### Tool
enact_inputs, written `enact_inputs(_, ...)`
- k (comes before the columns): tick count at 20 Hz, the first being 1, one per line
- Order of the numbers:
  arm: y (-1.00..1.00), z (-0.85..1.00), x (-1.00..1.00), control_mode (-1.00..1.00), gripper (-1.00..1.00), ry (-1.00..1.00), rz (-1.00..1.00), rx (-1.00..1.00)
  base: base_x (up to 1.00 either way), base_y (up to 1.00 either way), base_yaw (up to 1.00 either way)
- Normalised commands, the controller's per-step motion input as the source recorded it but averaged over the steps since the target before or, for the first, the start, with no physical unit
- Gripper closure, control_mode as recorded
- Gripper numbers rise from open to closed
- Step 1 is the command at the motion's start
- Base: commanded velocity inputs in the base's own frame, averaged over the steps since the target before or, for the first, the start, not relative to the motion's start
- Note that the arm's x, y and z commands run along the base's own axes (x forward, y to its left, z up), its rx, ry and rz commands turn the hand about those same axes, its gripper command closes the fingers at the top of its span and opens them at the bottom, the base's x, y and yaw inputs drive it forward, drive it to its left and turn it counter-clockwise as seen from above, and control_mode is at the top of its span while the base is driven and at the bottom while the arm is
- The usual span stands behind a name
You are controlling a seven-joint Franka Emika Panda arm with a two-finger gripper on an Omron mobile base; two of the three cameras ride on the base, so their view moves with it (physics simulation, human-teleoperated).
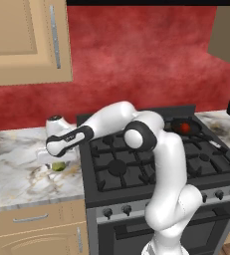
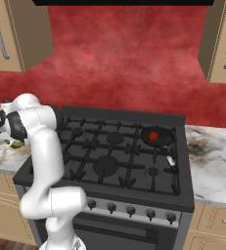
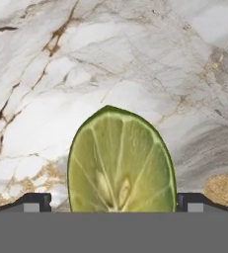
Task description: Put the bell pepper and lemon wedge in the pan. Then turn on the rear right burner and set the heat to medium.
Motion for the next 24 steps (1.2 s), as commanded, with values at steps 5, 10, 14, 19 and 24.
enact_inputs(5, 0.00, -0.22, 0.00, -1.00, -1.00, 0.00, 0.00, 0.00, 0.00, 0.00, 0.00)
enact_inputs(10, 0.00, -0.01, 0.00, -1.00, 1.00, 0.00, 0.00, 0.00, 0.00, 0.00, 0.00)
enact_inputs(14, 0.00, 0.00, 0.00, -1.00, 1.00, 0.00, 0.00, 0.00, 0.00, 0.00, 0.00)
enact_inputs(19, 0.00, 0.00, 0.00, -1.00, 1.00, 0.00, 0.00, 0.00, 0.00, 0.00, 0.00)
enact_inputs(24, -0.06, 0.13, -0.38, -1.00, 1.00, -0.04, 0.00, 0.00, 0.00, 0.00, 0.00)
